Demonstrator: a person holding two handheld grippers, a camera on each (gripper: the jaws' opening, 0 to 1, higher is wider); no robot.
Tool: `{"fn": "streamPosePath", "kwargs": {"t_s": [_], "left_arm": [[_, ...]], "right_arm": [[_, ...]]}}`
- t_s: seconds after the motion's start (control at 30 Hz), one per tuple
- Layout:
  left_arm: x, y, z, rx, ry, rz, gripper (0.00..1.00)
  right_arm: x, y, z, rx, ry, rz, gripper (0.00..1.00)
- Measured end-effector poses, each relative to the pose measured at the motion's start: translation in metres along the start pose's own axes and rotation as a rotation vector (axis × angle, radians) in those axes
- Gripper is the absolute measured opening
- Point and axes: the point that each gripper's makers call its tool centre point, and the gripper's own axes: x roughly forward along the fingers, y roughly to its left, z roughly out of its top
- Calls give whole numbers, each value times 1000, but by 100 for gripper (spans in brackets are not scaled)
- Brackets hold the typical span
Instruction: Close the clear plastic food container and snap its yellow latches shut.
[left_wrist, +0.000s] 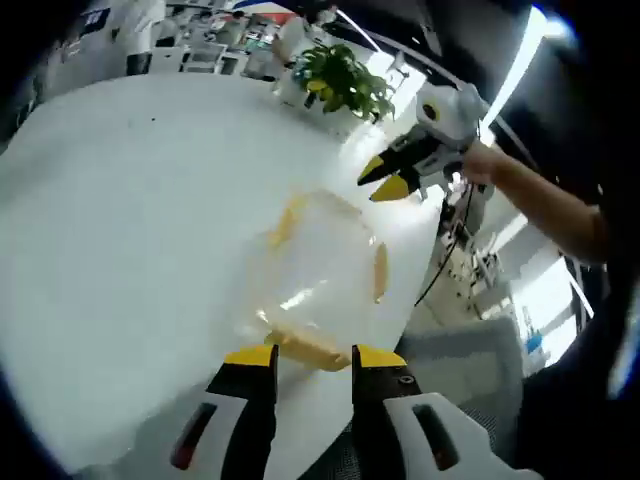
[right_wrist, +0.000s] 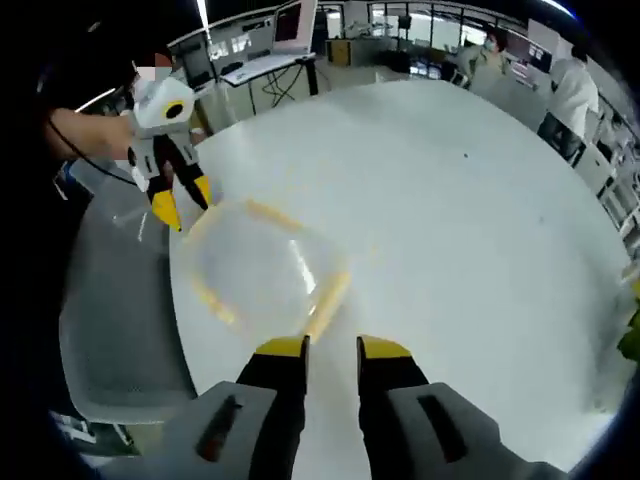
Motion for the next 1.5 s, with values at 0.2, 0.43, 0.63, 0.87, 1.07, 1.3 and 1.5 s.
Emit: {"fn": "streamPosePath", "kwargs": {"t_s": [0.2,0.43,0.63,0.87,1.07,1.3,1.5], "left_arm": [[-1,11,-12,-62,4,100,23],[3,5,-5,-163,-52,93,22],[8,2,-5,-186,-47,96,22],[10,6,-6,-182,-45,120,18],[12,6,-5,-165,-18,132,17],[13,6,-4,-157,13,132,17],[14,7,-4,-159,20,137,16]], "right_arm": [[17,2,9,64,15,27,26],[25,5,10,114,33,52,23],[30,10,9,163,39,87,18],[31,11,7,181,42,78,16],[31,13,6,221,24,80,16],[32,13,7,200,64,79,15],[33,13,6,217,70,114,14]]}}
